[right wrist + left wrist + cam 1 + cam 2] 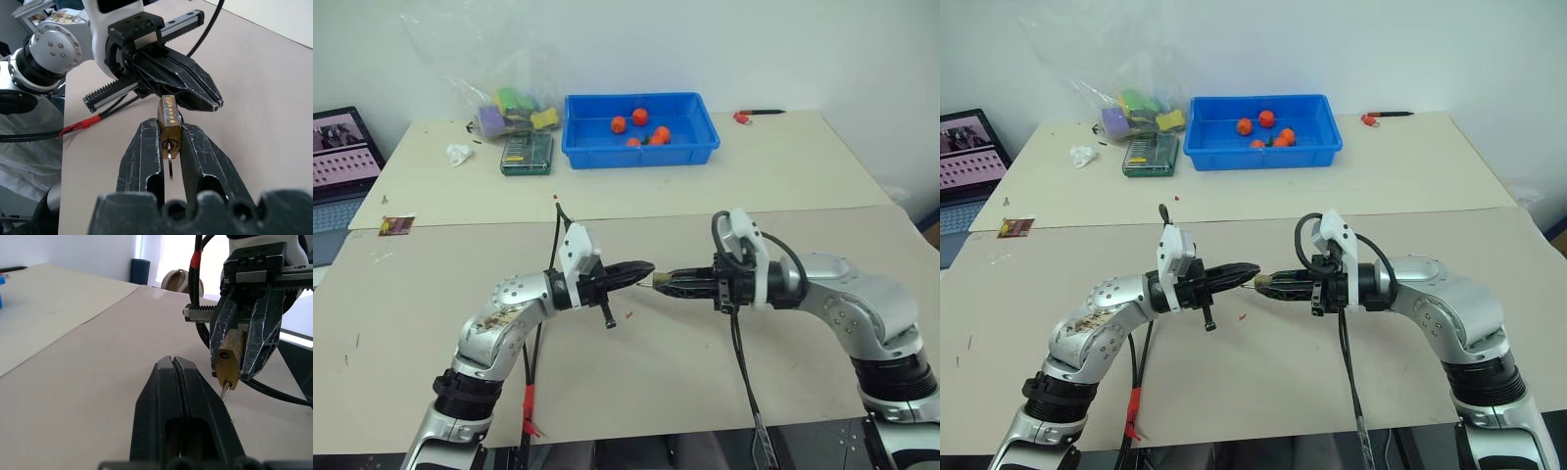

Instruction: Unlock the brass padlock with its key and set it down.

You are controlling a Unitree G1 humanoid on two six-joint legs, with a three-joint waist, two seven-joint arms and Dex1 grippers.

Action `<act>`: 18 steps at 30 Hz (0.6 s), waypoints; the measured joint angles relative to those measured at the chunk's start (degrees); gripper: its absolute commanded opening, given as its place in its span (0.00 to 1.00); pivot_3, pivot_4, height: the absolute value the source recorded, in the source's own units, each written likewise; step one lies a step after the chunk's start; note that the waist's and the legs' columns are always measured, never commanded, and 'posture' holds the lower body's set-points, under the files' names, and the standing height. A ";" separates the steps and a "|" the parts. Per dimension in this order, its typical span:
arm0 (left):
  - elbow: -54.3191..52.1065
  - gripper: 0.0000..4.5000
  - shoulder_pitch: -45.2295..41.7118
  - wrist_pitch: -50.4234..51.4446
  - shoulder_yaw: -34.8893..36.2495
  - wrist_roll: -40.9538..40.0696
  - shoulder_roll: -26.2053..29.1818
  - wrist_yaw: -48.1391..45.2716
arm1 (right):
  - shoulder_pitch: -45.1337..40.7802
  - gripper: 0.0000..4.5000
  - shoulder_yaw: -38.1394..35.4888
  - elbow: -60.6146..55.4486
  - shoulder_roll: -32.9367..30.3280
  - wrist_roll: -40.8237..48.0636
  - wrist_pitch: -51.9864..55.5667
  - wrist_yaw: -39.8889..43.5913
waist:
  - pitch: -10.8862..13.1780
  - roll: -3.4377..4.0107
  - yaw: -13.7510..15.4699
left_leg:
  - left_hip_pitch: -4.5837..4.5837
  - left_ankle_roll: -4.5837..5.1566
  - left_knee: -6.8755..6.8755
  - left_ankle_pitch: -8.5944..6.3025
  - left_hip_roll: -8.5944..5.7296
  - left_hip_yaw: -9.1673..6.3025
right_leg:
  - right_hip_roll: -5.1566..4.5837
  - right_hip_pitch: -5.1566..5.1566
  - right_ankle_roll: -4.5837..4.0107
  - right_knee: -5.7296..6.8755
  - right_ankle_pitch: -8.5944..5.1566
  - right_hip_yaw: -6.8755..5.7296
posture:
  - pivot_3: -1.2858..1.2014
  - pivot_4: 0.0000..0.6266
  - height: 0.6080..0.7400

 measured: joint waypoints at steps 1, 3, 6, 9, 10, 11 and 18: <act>0.11 0.01 0.00 -0.03 -0.02 0.02 -0.02 -0.04 | -0.02 0.03 -0.08 0.00 0.00 0.04 0.00 -0.04 | 0.00 0.00 0.00 | 0.00 0.00 0.00 0.00 0.00 0.00 | 0.00 0.00 0.00 0.00 0.00 0.00 | 0.52 0.24 1.00; 0.41 0.01 0.00 -0.06 -0.05 0.03 -0.10 -0.14 | -0.15 0.03 -0.41 0.00 0.00 0.12 0.00 -0.12 | 0.00 0.00 0.00 | 0.00 0.00 0.00 0.00 0.00 0.00 | 0.00 0.00 0.00 0.00 0.00 0.00 | 0.52 0.24 1.00; 0.69 0.01 0.00 -0.11 -0.13 0.09 -0.40 -0.36 | -0.46 0.03 -1.27 0.16 0.00 0.19 -0.02 -0.17 | 0.00 0.00 0.01 | 0.00 0.00 0.00 0.00 0.00 0.00 | 0.00 0.00 0.00 0.01 0.00 0.00 | 0.52 0.24 1.00; 0.88 0.01 0.00 -0.14 -0.14 0.30 -0.48 -0.46 | -0.45 0.03 -2.16 1.44 -0.45 0.05 -0.29 0.20 | 0.00 0.00 0.03 | 0.00 0.00 0.00 0.00 0.00 0.01 | 0.00 0.00 0.00 0.00 0.00 0.00 | 0.52 0.24 1.00; 0.97 0.01 -0.01 -0.17 -0.12 0.60 -0.46 -0.43 | -0.43 0.03 -2.24 2.01 -0.95 -0.07 -0.56 0.36 | 0.00 0.00 0.02 | 0.00 0.00 0.00 0.00 0.00 0.01 | 0.00 0.00 0.00 0.00 0.00 0.00 | 0.52 0.24 1.00; 1.26 0.01 -0.05 -0.34 -0.04 0.94 -0.40 -0.20 | -0.41 0.03 -2.36 3.00 -1.77 -0.23 -0.87 0.88 | 0.00 0.00 0.03 | 0.00 0.00 0.00 0.00 0.00 0.01 | 0.00 0.00 0.00 0.00 0.00 0.00 | 0.52 0.24 1.00; 4.46 0.25 -1.20 -4.35 3.48 3.93 2.15 1.33 | -0.93 0.03 -3.44 9.12 -6.51 -1.76 -2.09 5.72 | 0.00 0.00 -0.08 | 0.01 0.00 -0.01 0.00 0.01 0.07 | 0.00 0.00 0.00 0.00 0.00 0.00 | 0.52 0.24 1.00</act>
